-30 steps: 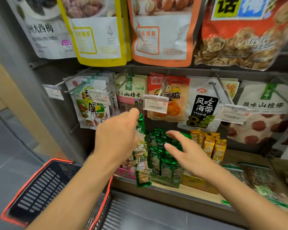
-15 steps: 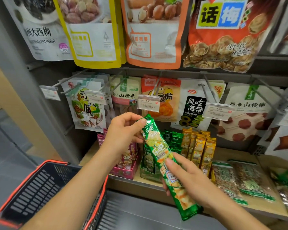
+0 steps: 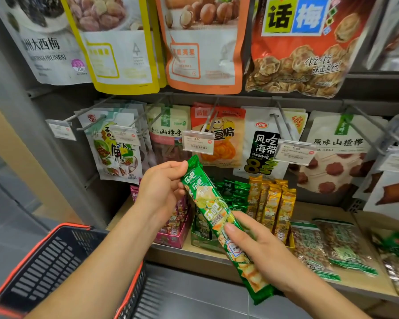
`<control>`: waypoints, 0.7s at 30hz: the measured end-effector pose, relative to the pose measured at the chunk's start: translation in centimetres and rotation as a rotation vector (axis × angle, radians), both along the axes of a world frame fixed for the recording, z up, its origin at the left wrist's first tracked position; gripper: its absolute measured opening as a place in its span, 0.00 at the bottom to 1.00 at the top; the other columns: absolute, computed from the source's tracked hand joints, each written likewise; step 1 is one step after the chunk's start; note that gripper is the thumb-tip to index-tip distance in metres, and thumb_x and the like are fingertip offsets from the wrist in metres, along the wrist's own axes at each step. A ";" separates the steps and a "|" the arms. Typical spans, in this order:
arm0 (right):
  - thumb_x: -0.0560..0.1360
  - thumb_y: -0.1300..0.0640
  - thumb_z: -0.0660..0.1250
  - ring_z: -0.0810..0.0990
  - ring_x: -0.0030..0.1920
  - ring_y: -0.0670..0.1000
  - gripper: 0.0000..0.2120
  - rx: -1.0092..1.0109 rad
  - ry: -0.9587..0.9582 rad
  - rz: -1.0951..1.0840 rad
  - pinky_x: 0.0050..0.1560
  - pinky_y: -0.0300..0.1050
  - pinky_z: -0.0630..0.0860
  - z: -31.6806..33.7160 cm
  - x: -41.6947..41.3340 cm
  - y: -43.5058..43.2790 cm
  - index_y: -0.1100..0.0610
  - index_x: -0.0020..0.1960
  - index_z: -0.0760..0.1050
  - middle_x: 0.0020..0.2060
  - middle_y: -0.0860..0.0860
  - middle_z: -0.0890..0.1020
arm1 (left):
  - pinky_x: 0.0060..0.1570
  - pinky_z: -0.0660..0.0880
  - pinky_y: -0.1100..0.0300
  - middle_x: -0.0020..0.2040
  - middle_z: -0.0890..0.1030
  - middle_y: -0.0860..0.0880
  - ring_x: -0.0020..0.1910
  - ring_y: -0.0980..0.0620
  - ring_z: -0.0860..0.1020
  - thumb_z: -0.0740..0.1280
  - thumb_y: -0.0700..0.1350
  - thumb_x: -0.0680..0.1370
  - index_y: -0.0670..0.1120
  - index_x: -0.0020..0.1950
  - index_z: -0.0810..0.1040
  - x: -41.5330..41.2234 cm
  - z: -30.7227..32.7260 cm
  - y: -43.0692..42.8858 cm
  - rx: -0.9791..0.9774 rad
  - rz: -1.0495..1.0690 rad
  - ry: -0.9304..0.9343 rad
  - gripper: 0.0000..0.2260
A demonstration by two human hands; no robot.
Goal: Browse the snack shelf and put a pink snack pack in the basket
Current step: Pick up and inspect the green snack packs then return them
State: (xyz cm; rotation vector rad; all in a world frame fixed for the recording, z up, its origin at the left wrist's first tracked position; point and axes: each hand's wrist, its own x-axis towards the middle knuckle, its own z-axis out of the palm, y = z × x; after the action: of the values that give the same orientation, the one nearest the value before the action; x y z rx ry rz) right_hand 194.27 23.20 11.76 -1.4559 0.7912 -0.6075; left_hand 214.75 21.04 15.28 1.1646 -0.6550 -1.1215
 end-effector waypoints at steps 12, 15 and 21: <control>0.69 0.32 0.60 0.81 0.28 0.52 0.14 -0.086 0.200 0.002 0.28 0.43 0.77 -1.0 -1.1 0.0 0.28 0.55 0.66 0.45 0.51 0.80 | 0.48 0.79 0.59 0.42 0.86 0.51 0.44 0.55 0.81 0.67 0.40 0.78 0.54 0.44 0.85 0.9 -0.7 0.1 -0.055 -0.120 -0.610 0.11; 0.70 0.31 0.57 0.79 0.27 0.46 0.15 -0.235 0.293 -0.025 0.28 0.40 0.75 -1.4 -1.5 -0.2 0.28 0.57 0.64 0.38 0.47 0.80 | 0.47 0.79 0.60 0.44 0.86 0.51 0.46 0.56 0.82 0.70 0.52 0.75 0.52 0.45 0.86 0.6 -0.7 0.4 -0.053 -0.178 -0.596 0.06; 0.69 0.25 0.44 0.76 0.36 0.42 0.26 -0.630 0.564 -0.085 0.33 0.42 0.69 -2.2 -1.9 0.2 0.32 0.63 0.56 0.35 0.41 0.76 | 0.43 0.78 0.58 0.35 0.84 0.52 0.37 0.59 0.80 0.72 0.46 0.75 0.51 0.37 0.85 -0.2 -1.5 -0.1 -0.001 -0.026 -0.712 0.07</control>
State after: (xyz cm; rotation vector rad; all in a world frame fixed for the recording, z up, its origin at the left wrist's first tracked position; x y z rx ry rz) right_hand 192.38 23.41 9.56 -2.2356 1.1646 -0.5366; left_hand 214.53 20.96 13.79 1.5660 -1.2119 -0.7061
